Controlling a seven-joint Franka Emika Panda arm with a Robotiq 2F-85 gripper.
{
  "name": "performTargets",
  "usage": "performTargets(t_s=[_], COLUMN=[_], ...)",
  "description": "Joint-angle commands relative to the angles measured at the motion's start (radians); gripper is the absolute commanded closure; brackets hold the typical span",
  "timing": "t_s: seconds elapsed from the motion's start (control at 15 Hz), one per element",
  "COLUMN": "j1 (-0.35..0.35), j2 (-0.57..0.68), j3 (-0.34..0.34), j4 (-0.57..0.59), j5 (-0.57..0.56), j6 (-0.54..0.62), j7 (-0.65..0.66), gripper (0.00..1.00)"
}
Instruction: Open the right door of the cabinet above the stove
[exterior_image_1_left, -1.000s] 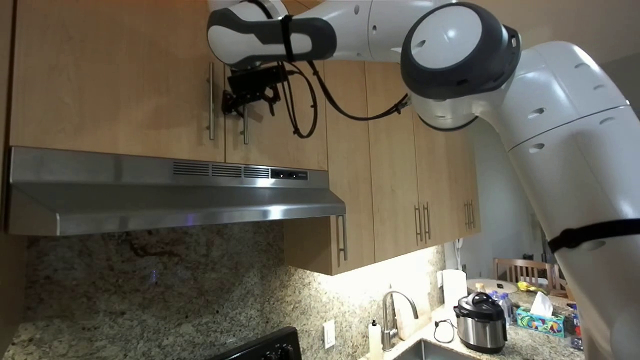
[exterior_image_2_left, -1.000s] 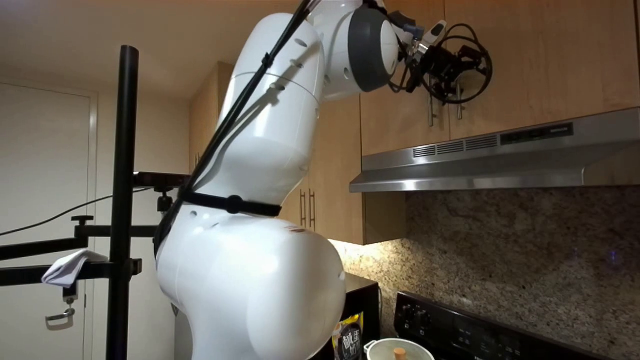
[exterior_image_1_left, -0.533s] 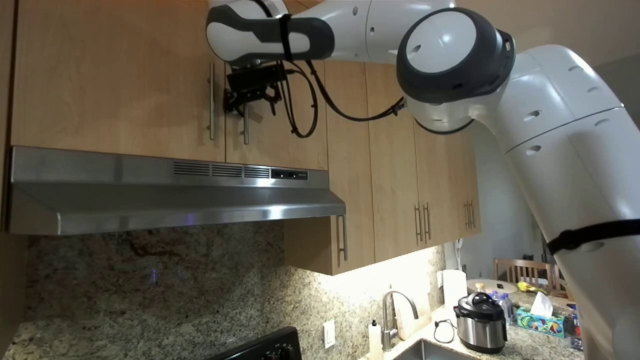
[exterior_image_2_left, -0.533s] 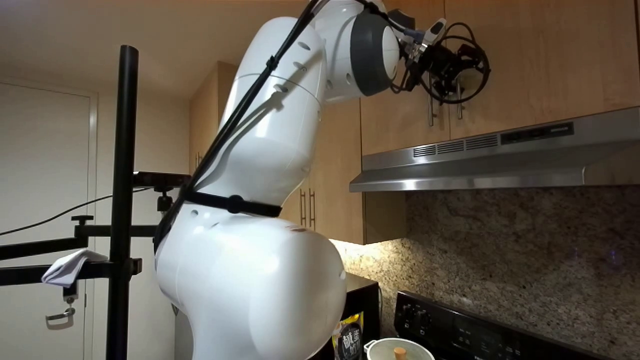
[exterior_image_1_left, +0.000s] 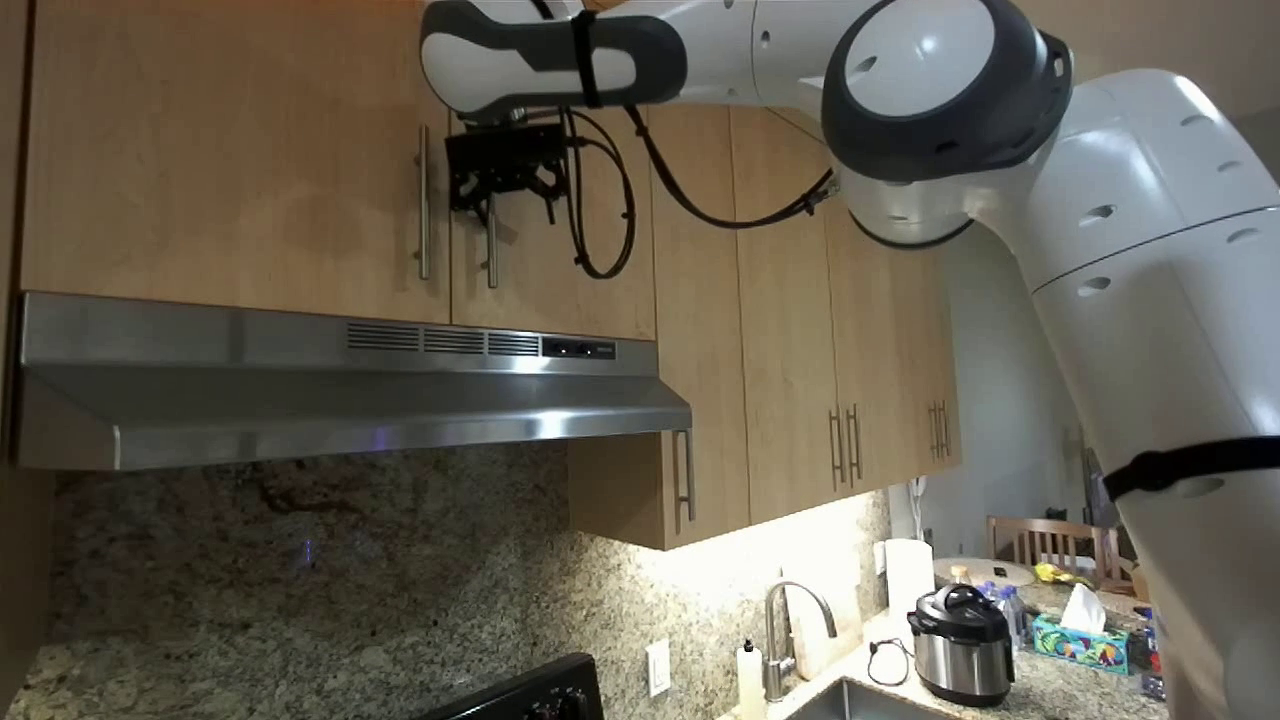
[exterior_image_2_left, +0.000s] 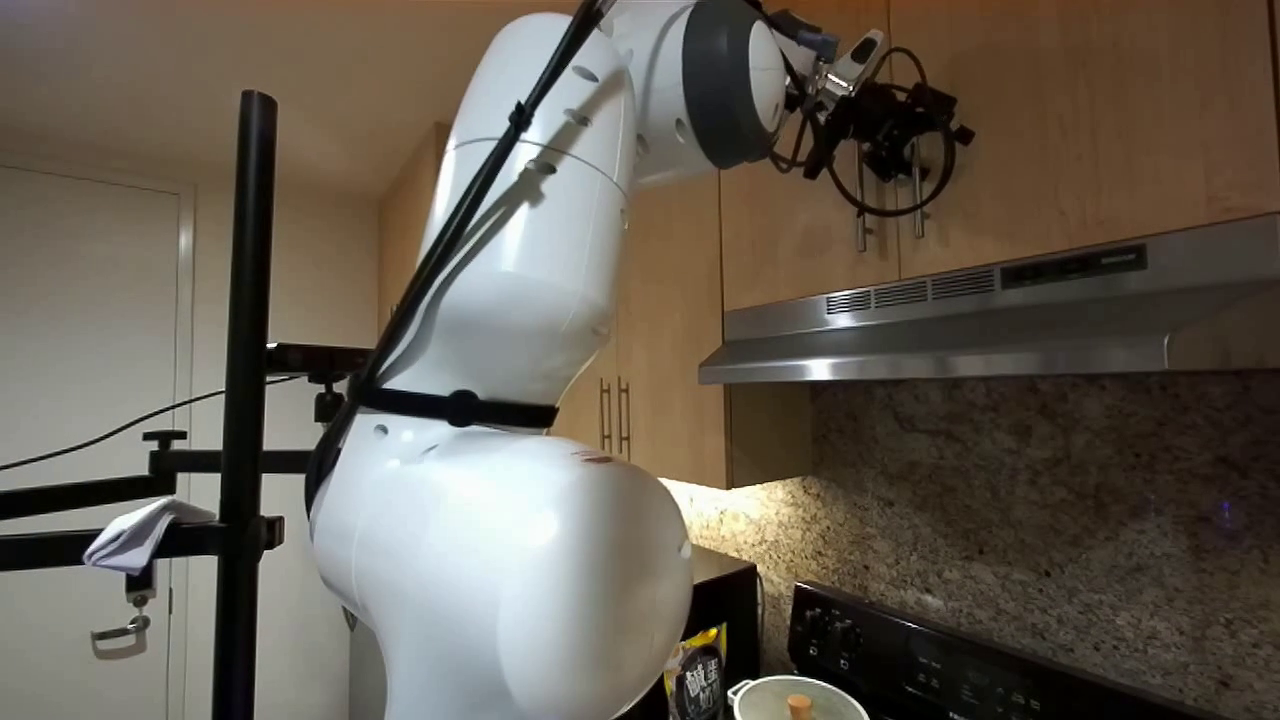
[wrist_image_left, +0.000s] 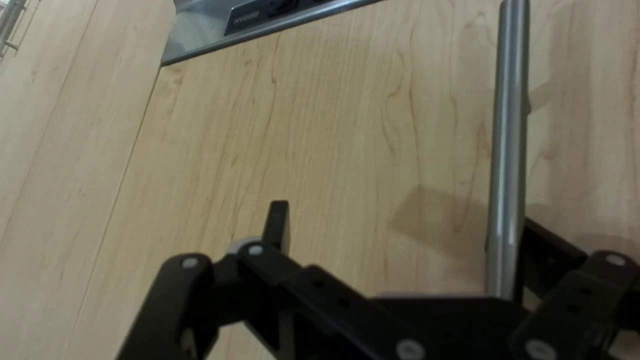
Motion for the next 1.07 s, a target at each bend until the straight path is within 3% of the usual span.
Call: performTargets(t_s=[0.0, 0.53, 1.0], j1=[-0.022, -0.019, -0.018], j2=[-0.153, -0.320, -0.472], j3=[-0.032, -0.037, -0.037], j4=[-0.206, -0.459, -0.632], j5=[-0.087, -0.181, -0.167], j6=[0.098, 0.080, 0.083], j7=[0.152, 0.463, 0.536], gripper=[0.00, 0.00, 0.00])
